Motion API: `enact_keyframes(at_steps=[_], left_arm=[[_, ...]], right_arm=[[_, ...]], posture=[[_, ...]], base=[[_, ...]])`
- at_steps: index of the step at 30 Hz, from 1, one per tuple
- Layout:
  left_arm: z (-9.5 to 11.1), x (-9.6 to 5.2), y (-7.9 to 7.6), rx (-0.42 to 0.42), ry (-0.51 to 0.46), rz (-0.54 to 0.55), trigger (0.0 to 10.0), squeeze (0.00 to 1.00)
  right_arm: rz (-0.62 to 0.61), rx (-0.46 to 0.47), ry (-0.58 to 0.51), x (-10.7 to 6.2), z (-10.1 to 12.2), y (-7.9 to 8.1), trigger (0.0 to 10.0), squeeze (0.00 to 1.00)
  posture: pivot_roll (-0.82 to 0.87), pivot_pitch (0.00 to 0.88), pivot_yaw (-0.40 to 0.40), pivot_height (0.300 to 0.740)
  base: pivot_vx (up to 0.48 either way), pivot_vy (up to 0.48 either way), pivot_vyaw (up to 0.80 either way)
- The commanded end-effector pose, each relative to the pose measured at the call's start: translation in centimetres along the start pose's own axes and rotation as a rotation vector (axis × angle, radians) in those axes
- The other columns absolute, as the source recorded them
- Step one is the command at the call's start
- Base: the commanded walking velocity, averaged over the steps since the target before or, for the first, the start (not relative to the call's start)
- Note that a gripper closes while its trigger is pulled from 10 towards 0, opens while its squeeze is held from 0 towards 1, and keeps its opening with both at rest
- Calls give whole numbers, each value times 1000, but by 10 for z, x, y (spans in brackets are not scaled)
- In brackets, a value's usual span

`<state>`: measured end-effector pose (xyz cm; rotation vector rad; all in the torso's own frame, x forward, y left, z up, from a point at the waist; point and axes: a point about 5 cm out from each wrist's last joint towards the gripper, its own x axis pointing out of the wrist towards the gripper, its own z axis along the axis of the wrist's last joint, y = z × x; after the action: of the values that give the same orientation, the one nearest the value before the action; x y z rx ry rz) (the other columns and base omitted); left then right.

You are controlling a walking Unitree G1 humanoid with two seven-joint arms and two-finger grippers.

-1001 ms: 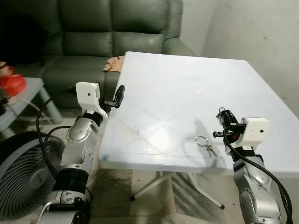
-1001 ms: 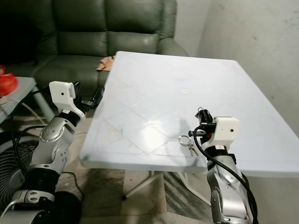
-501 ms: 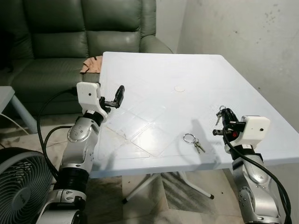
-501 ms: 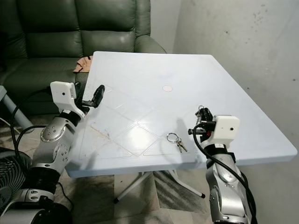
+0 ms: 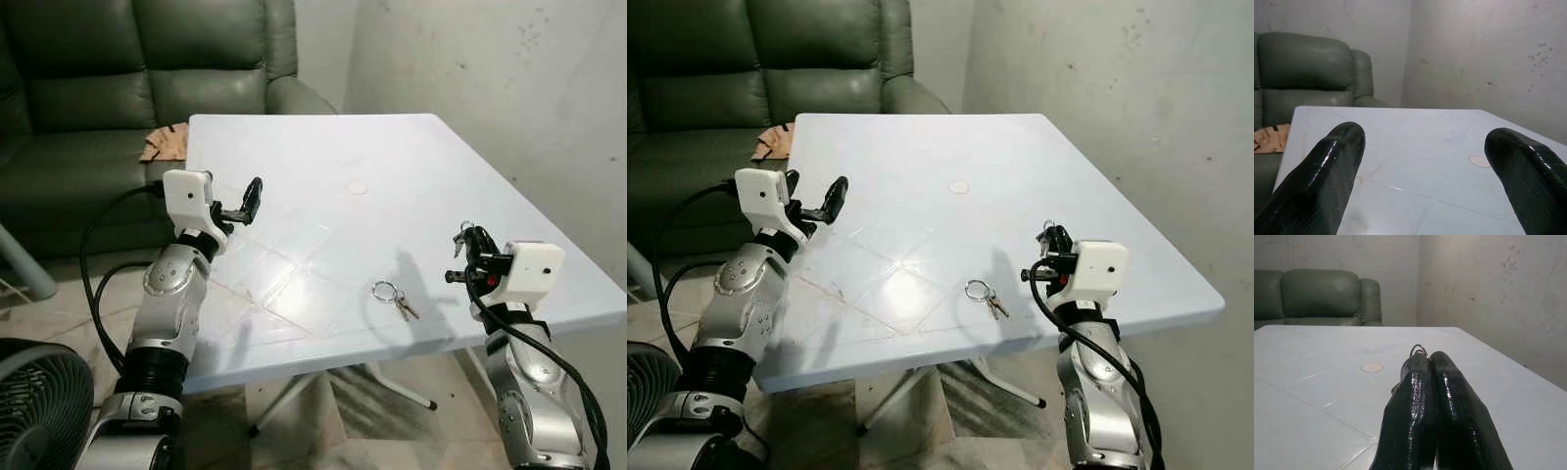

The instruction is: Hang keys on a hook

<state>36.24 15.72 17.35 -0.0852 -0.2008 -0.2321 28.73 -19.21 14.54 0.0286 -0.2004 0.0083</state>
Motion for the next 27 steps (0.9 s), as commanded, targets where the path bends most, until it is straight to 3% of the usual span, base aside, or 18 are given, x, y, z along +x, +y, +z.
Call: enact_keyframes(at_steps=[1, 19, 22, 27], left_arm=[[4, 3, -2, 13, -13, -12, 10000, 0], [3, 4, -5, 35, -7, -29, 10000, 0], [3, 4, -4, 37, -2, -25, 10000, 0], [2, 4, -5, -10, -9, -15, 10000, 0]], right_arm=[[3, -3, -22, 2, 7, 1, 10000, 0], [10, -10, -16, 3, 6, 1, 10000, 0], [13, -9, -16, 2, 5, 2, 10000, 0], [18, -9, -13, 2, 4, 3, 10000, 0]], posture=[[-11, 0, -17, 740], [-8, 0, -21, 740], [-8, 0, -21, 740], [-8, 0, -22, 740]], base=[[0, 0, -756], [0, 0, -756], [0, -466, -756], [0, -94, -756]])
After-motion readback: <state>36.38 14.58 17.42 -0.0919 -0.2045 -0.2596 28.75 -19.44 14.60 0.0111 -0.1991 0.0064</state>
